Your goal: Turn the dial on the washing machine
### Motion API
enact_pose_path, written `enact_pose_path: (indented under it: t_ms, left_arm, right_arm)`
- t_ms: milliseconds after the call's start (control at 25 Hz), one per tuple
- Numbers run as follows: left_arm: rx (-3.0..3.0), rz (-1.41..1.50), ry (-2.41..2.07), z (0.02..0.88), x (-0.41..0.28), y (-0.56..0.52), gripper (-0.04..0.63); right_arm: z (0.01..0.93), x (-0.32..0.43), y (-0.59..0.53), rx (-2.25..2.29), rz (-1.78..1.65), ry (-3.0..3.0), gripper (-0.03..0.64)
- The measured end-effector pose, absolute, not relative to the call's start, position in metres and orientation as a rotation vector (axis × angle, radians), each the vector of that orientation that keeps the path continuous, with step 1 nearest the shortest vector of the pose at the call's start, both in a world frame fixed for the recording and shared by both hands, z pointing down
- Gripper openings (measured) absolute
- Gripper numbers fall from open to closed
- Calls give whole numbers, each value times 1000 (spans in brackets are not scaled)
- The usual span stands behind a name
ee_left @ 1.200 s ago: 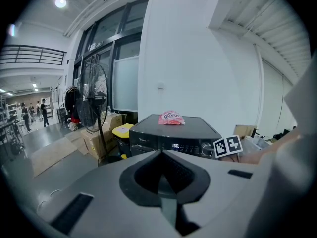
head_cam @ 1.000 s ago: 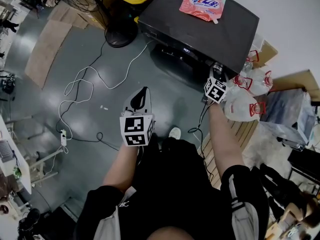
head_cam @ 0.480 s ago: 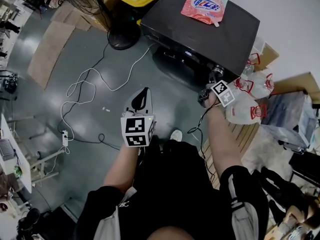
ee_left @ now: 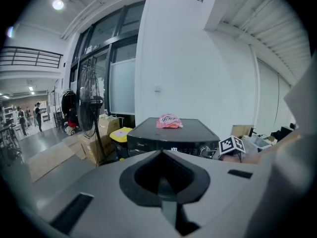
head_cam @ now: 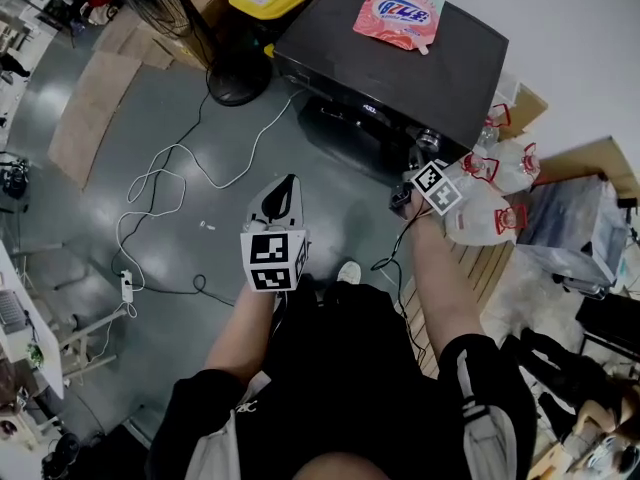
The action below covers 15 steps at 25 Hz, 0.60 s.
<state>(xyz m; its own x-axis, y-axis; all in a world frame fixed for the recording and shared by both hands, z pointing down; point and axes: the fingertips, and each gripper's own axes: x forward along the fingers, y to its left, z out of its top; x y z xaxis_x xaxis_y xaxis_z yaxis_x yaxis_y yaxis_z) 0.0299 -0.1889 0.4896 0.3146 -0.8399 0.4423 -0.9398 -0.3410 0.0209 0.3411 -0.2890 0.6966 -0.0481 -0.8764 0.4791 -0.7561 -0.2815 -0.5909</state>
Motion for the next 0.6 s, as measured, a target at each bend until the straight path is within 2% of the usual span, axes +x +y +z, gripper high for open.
enact_pose_path:
  t_ms: [240, 520, 600]
  left_arm:
    - [2328, 517, -1591, 487, 31, -187, 9]
    - [2309, 539, -1601, 490, 20, -184, 9]
    - [2306, 541, -1607, 489, 19, -185, 9]
  right_arm:
    - [694, 357, -287, -2285, -1135, 1846, 333]
    - [688, 368, -304, -2348, -1065, 1891, 328]
    - [687, 371, -309, -2339, -1084, 1872, 289]
